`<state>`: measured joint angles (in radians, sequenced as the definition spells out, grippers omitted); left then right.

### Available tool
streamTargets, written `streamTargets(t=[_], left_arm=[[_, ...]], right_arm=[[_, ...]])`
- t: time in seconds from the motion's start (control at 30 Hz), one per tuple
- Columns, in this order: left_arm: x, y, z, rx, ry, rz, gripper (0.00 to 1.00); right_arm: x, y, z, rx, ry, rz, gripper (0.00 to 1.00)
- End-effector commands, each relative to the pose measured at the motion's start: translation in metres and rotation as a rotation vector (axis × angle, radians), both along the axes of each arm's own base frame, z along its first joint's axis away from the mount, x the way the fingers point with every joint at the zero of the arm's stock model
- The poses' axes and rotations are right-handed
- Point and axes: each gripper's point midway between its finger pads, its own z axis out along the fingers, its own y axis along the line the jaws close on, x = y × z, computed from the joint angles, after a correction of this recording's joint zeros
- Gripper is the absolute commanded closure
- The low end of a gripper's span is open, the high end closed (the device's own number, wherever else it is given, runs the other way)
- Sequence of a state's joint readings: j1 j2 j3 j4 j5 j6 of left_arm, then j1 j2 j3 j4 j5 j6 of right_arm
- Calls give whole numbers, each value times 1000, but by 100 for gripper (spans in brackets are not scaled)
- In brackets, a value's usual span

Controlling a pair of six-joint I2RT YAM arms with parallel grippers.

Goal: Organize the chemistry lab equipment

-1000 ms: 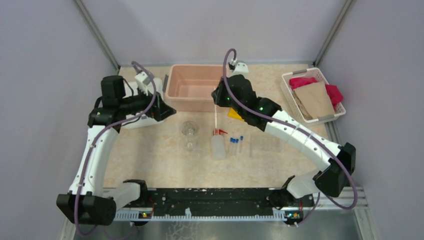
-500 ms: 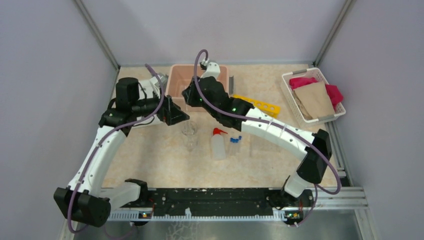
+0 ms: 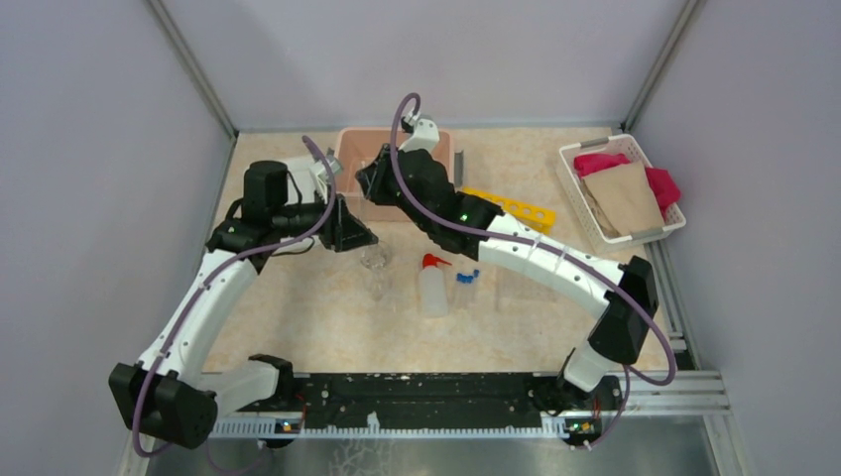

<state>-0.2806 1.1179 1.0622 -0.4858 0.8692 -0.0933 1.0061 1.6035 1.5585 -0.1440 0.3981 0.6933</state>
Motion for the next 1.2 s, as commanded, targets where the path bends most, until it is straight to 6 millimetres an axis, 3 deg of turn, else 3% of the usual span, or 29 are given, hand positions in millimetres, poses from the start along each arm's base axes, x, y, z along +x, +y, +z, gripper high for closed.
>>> streamTargets(t=[0.0,0.07,0.17,0.23,0.3,0.43,0.67,0.77,1.03,1.07,1.1,1.17], left_arm=[[-5,-2,6,-10,-45,-24,59],[-5,-2,8,-7,-65,-24,71],[-2,0,9,12,-102,-17,83],[-1,2,9,27,-121,-15,86],[1,4,9,52,-163,-28,87],[1,6,10,80,-216,-49,87],[-1,5,13,84,-233,-67,86],[-2,6,13,92,-247,-65,85],[-1,8,15,120,-270,-59,85],[1,9,15,126,-271,-51,83],[5,10,16,133,-269,-37,67],[11,12,17,146,-267,-9,11]], right_arm=[[-7,-12,45,106,-60,-21,100],[-8,-15,45,88,-49,-24,95],[-12,-15,41,42,-13,13,70],[-14,-15,37,-2,32,56,53],[-17,-16,30,-47,78,102,44],[-21,-21,16,-109,149,165,37],[-33,-6,22,-128,150,309,37],[-37,2,24,-147,164,358,44],[-45,16,20,-136,192,469,87],[-43,13,19,-141,196,468,92],[-42,8,17,-155,205,459,98],[-33,-7,14,-189,216,420,100]])
